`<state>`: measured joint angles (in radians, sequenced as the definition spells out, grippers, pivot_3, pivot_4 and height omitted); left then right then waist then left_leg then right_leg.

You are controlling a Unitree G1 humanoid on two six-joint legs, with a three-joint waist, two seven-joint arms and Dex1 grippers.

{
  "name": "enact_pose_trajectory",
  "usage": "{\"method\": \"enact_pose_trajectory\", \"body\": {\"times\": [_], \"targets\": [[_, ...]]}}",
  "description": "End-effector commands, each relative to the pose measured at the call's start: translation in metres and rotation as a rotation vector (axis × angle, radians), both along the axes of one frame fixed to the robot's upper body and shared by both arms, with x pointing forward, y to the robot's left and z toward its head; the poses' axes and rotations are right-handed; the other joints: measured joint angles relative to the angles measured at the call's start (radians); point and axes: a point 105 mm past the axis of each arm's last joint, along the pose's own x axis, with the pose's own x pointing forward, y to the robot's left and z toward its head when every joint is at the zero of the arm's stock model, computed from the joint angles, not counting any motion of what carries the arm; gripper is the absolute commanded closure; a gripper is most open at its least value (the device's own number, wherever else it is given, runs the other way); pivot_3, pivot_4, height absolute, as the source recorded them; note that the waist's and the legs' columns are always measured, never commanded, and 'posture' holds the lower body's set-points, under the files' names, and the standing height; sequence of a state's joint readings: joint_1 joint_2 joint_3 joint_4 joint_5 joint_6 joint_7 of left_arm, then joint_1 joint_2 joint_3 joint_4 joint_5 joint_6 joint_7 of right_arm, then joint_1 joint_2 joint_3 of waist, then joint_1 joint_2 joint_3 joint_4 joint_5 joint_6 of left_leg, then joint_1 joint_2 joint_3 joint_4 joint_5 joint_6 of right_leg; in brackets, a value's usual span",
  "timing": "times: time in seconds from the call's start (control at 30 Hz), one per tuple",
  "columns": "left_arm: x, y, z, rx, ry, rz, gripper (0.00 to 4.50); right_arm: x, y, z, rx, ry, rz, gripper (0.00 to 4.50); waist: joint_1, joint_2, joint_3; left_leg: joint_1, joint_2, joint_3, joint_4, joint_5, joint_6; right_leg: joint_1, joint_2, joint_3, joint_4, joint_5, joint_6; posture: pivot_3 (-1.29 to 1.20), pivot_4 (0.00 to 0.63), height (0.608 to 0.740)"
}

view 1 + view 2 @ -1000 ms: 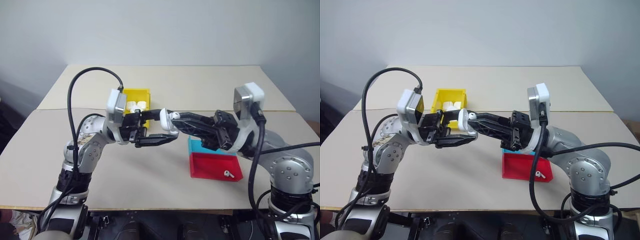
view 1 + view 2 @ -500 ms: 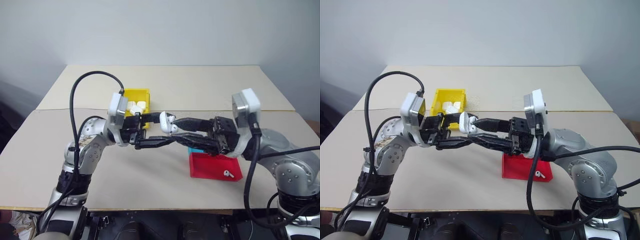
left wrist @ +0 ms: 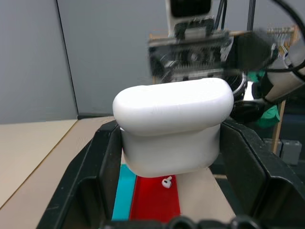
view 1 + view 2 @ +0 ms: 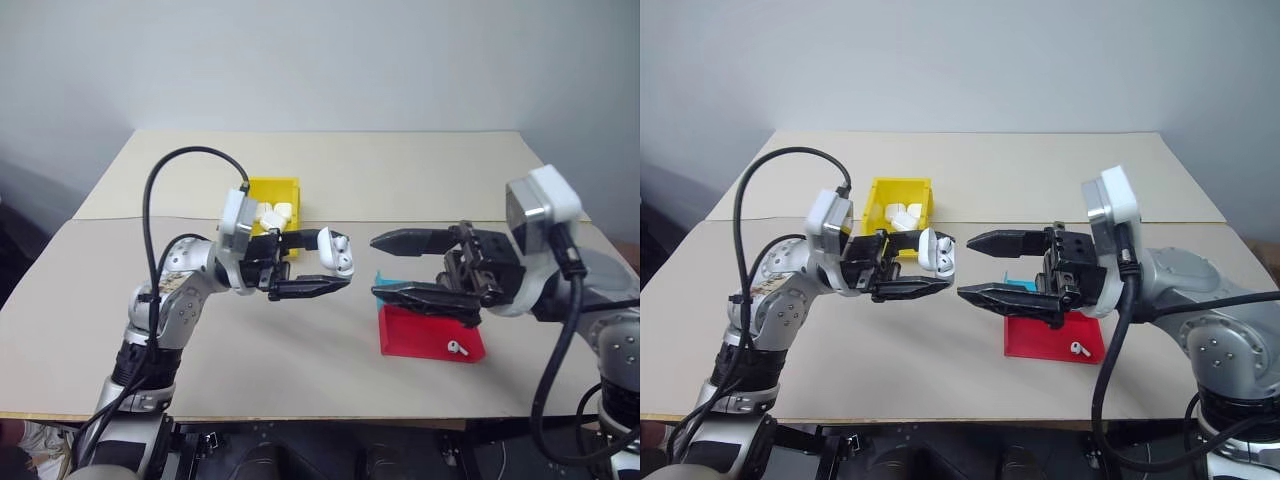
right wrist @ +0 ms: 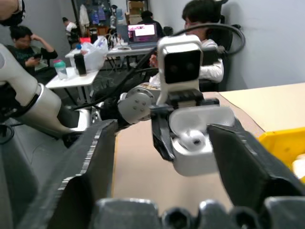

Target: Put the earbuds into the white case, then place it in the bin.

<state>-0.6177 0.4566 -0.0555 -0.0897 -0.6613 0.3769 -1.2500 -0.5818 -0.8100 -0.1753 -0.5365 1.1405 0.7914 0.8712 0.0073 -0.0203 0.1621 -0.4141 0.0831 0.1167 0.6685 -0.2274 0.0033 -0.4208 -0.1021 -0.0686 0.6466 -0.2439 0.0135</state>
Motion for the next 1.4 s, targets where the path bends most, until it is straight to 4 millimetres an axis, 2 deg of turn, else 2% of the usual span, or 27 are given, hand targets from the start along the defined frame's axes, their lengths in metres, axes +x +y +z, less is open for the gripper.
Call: {"method": "enact_pose_trajectory", "body": {"times": [0.03,0.1,0.23,0.4,0.53,0.73,0.83,0.93,1.03,1.13,1.23,1.4], "targets": [[0.006,-0.010,-0.001,0.053,-0.037,0.042,1.68,0.011,0.009,0.014,-0.092,-0.101,-0.040,2.38,-0.002,0.000,0.000,0.000,0.000,0.000,0.000,0.000,0.000,0.000,0.000,0.000,0.000,0.000,0.000,0.00,0.150,0.740],[0.013,-0.016,-0.008,0.110,-0.043,0.083,1.68,0.018,0.019,0.016,-0.158,-0.143,-0.046,3.10,-0.001,0.000,0.000,0.000,0.001,0.000,0.000,0.000,0.000,-0.001,0.001,0.000,0.000,0.000,0.000,0.00,0.150,0.740],[0.014,-0.021,-0.008,0.112,-0.057,0.093,1.68,0.036,0.036,0.000,-0.344,-0.212,-0.074,4.47,0.001,0.000,0.000,-0.002,0.001,0.001,0.000,0.000,0.000,-0.002,0.000,0.001,-0.001,0.000,0.000,0.00,0.150,0.740],[0.018,-0.022,-0.005,0.101,-0.066,0.143,1.68,0.047,0.045,-0.017,-0.504,-0.258,-0.057,4.47,0.005,0.000,0.000,-0.003,0.001,0.001,0.002,0.000,0.000,-0.003,0.000,0.000,-0.001,0.000,0.000,0.00,0.150,0.740],[0.019,-0.016,-0.003,0.088,-0.078,0.181,1.68,0.060,0.031,-0.029,-0.584,-0.272,-0.098,4.47,0.005,0.000,0.000,-0.003,0.001,0.001,0.002,0.000,0.001,-0.003,0.000,0.000,-0.001,0.000,0.000,0.00,0.150,0.740],[0.018,0.002,0.000,0.069,-0.081,0.270,1.68,0.065,0.008,-0.026,-0.554,-0.237,-0.179,4.47,0.004,0.000,0.000,-0.003,0.001,0.001,0.002,0.000,0.001,-0.003,0.000,0.000,0.000,0.000,0.000,0.00,0.150,0.740],[0.021,0.014,0.004,0.048,-0.084,0.358,1.68,0.069,0.002,-0.019,-0.440,-0.179,-0.238,4.47,0.002,0.000,0.000,-0.003,0.001,0.001,0.002,0.000,0.001,-0.003,0.000,-0.001,0.000,0.000,0.000,0.00,0.150,0.740],[0.037,0.026,0.010,0.021,-0.093,0.547,1.68,0.063,-0.006,0.003,-0.216,-0.078,-0.255,4.47,0.004,0.000,0.000,-0.002,0.001,0.001,0.002,0.000,0.000,-0.002,0.000,0.000,0.000,0.000,0.000,0.00,0.150,0.740],[0.068,0.040,0.025,-0.051,-0.069,0.820,1.68,0.060,-0.014,-0.008,-0.214,-0.093,-0.321,4.47,0.017,-0.001,0.000,-0.002,0.000,-0.001,0.002,0.000,0.001,0.001,-0.001,-0.002,-0.001,0.000,0.000,0.00,0.150,0.740],[0.100,0.049,0.033,-0.077,-0.074,1.071,1.68,0.064,-0.013,-0.020,-0.212,-0.096,-0.401,4.47,0.022,-0.002,0.000,-0.003,-0.001,-0.001,0.004,-0.001,0.001,0.000,-0.002,-0.002,-0.001,0.001,0.001,0.00,0.150,0.740],[0.127,0.052,0.027,-0.035,-0.060,1.241,1.68,0.065,-0.008,-0.024,-0.193,-0.094,-0.426,4.47,0.021,-0.002,0.000,-0.003,-0.001,0.000,0.004,-0.001,0.002,0.000,-0.002,-0.002,0.000,0.001,0.001,0.00,0.150,0.740],[0.165,0.056,0.009,0.040,0.014,1.420,1.68,0.064,-0.003,-0.025,-0.170,-0.097,-0.449,4.47,0.017,-0.002,0.000,-0.004,-0.001,0.000,0.004,-0.001,0.002,-0.001,-0.002,-0.002,-0.001,0.001,0.001,0.00,0.150,0.740]]}}
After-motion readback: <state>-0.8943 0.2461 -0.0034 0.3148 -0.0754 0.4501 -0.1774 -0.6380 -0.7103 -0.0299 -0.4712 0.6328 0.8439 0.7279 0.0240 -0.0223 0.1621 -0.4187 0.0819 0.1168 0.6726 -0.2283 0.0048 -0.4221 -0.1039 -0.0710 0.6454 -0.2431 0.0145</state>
